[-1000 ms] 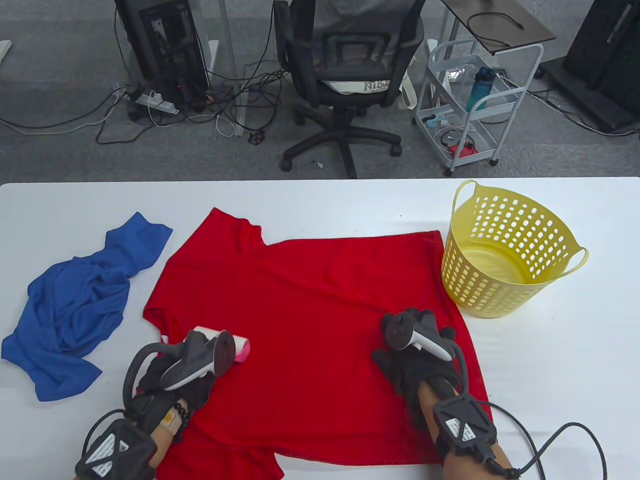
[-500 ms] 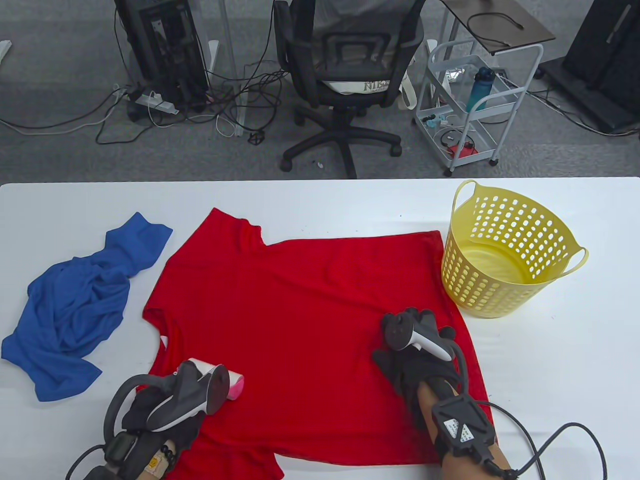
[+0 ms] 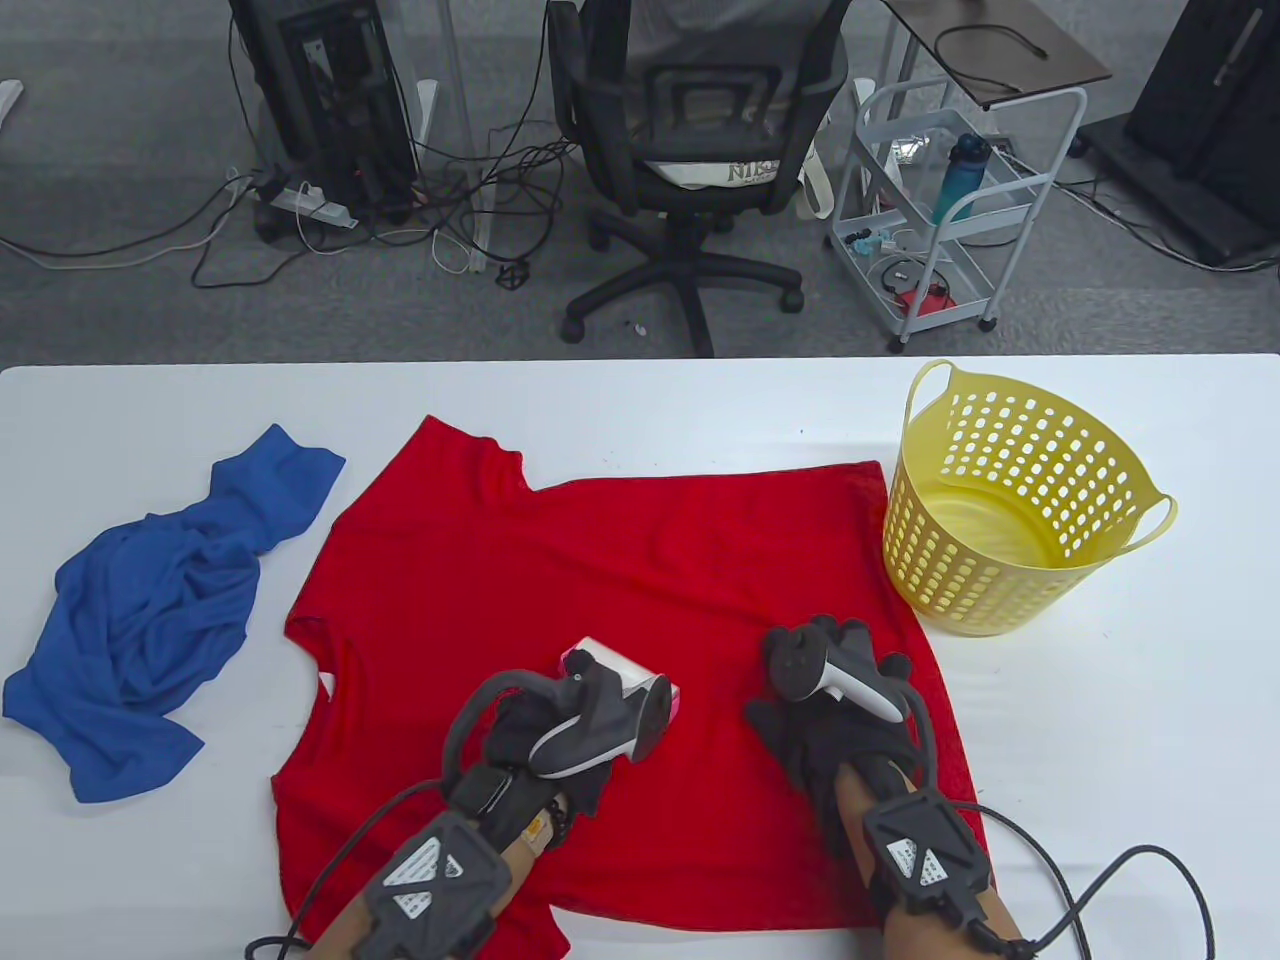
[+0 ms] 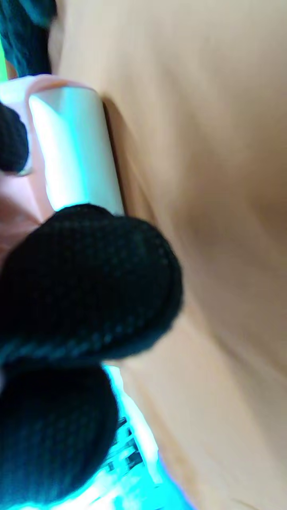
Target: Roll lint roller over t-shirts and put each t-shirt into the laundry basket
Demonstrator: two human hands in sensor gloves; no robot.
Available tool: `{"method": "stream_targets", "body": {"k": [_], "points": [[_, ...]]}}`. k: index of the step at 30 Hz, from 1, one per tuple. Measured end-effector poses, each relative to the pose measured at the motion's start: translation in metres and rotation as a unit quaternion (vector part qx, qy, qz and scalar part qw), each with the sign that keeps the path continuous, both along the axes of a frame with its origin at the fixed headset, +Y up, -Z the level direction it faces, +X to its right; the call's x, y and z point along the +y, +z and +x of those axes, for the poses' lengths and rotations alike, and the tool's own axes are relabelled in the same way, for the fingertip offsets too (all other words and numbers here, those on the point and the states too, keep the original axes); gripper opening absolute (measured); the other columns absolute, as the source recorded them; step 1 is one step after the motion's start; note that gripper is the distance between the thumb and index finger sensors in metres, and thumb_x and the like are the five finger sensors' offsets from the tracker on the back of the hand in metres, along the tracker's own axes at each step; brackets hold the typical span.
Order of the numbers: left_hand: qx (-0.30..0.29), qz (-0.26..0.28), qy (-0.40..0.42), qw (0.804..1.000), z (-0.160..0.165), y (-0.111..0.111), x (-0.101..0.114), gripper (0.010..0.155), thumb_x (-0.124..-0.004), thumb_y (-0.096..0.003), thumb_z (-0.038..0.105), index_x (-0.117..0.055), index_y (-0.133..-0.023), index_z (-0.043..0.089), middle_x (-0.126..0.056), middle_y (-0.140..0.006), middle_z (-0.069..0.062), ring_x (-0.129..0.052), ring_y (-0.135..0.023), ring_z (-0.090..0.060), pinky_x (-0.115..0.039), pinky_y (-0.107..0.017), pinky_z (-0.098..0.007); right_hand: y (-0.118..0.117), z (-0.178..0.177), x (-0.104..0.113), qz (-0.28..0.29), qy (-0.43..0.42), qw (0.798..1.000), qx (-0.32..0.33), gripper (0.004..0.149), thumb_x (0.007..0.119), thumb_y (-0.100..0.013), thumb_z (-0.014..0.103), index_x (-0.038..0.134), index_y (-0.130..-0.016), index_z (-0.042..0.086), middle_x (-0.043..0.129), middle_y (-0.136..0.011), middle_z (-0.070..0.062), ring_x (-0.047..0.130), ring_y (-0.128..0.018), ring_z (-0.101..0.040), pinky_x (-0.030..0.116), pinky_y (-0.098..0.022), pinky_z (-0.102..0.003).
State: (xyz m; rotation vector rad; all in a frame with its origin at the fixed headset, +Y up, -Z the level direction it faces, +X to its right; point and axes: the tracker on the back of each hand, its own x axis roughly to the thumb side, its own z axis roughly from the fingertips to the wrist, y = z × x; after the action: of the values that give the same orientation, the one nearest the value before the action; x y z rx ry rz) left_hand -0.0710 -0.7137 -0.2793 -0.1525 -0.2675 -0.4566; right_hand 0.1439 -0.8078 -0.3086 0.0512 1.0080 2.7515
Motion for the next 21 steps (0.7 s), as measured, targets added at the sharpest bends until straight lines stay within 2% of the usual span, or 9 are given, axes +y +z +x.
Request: {"method": "stream_targets", "body": {"k": [1,5,12,14,17,21], "points": [[0.007,0.007,-0.022,1.0,0.009,-0.009,-0.003,0.067,-0.06,-0.0494,0.048,-0.063,-0.1,0.004,-0.104,-0.051,-0.001,-0.112,-0.018,-0.008,-0.095,-0.021,-0.042,0.0,0.0,0.0,0.0,0.0,1.0,0.0,0.079,0.032,-0.038,0.065,-0.024,-0.085,0.034,-0.039,-0.084,-0.013,-0.035,-0.079,-0.046,-0.011,-0.052,-0.077],[0.042,0.008,-0.027,0.999,0.036,-0.047,-0.007,0.068,-0.06,-0.0492,0.048,-0.063,-0.099,0.001,-0.104,-0.051,-0.002,-0.112,-0.019,-0.01,-0.094,-0.021,-0.043,0.0,0.0,0.0,-0.001,-0.001,1.0,0.0,0.079,0.032,-0.038,0.065,-0.025,-0.085,0.034,-0.039,-0.084,-0.013,-0.035,-0.079,-0.046,-0.011,-0.052,-0.077],[0.089,0.018,-0.009,0.996,0.062,-0.093,-0.012,0.068,-0.061,-0.0488,0.048,-0.062,-0.098,0.001,-0.104,-0.05,-0.002,-0.111,-0.018,-0.01,-0.094,-0.021,-0.044,0.0,0.0,0.0,-0.002,-0.001,1.0,0.0,0.08,0.032,-0.038,0.065,-0.025,-0.085,0.034,-0.04,-0.084,-0.013,-0.036,-0.078,-0.046,-0.011,-0.051,-0.077],[0.095,0.018,-0.008,0.995,0.063,-0.095,-0.012,0.068,-0.062,-0.0487,0.048,-0.063,-0.098,0.001,-0.104,-0.049,-0.002,-0.111,-0.017,-0.01,-0.094,-0.021,-0.044,0.0,0.0,0.0,-0.003,-0.001,1.0,0.0,0.08,0.032,-0.038,0.065,-0.025,-0.085,0.034,-0.04,-0.083,-0.013,-0.036,-0.078,-0.046,-0.011,-0.051,-0.077],[0.078,0.015,-0.024,0.997,0.063,-0.087,-0.013,0.068,-0.061,-0.0489,0.048,-0.063,-0.097,0.001,-0.104,-0.048,-0.002,-0.111,-0.016,-0.01,-0.094,-0.02,-0.043,0.0,0.0,-0.001,-0.003,-0.003,1.0,0.0,0.08,0.032,-0.038,0.065,-0.025,-0.085,0.034,-0.04,-0.084,-0.013,-0.036,-0.078,-0.045,-0.012,-0.051,-0.077],[0.033,-0.008,-0.042,0.999,0.046,-0.055,-0.009,0.068,-0.061,-0.0492,0.048,-0.063,-0.098,0.0,-0.104,-0.048,-0.002,-0.111,-0.016,-0.009,-0.094,-0.02,-0.043,0.0,0.0,-0.001,-0.003,-0.002,1.0,0.0,0.08,0.032,-0.038,0.065,-0.025,-0.085,0.034,-0.04,-0.083,-0.012,-0.036,-0.078,-0.045,-0.012,-0.051,-0.077]]}}
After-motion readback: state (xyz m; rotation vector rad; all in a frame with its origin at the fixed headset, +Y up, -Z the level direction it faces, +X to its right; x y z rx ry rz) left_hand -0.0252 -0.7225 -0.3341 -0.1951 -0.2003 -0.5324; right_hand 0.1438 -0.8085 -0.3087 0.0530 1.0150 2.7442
